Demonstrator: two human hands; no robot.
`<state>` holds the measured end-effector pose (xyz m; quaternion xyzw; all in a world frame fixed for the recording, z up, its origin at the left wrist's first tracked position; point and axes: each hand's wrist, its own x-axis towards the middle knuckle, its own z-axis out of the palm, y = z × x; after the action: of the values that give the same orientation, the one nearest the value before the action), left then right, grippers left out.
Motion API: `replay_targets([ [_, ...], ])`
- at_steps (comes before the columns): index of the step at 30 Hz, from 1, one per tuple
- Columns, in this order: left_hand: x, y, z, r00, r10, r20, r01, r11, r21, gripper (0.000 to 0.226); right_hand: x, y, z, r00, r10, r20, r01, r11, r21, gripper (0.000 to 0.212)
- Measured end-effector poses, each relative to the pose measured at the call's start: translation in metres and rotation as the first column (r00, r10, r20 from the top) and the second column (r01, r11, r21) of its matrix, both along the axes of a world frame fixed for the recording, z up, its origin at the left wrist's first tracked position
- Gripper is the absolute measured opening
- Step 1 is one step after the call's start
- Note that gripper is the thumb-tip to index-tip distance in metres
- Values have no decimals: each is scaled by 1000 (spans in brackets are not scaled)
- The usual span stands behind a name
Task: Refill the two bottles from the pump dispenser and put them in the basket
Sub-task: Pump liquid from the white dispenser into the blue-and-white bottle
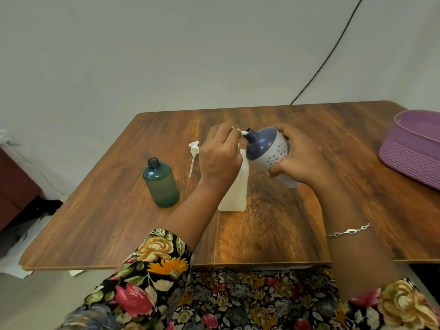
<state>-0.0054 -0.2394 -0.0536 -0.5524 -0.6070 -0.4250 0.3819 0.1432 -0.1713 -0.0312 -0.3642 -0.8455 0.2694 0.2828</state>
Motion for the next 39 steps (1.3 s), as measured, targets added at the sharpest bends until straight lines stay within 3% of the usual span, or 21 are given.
replay_targets([
  [11, 1, -3, 13, 999, -19, -48, 18, 1000, -19, 15, 2, 4, 7, 999, 34, -32, -33, 999, 18, 85],
  [27, 2, 0, 2, 999, -3, 38, 4, 1000, -11, 16, -2, 4, 1, 999, 49, 16, -50, 997, 65, 81],
  [39, 2, -4, 10, 1000, -10, -21, 10, 1000, -10, 21, 4, 7, 6, 999, 44, -2, -44, 997, 59, 84],
])
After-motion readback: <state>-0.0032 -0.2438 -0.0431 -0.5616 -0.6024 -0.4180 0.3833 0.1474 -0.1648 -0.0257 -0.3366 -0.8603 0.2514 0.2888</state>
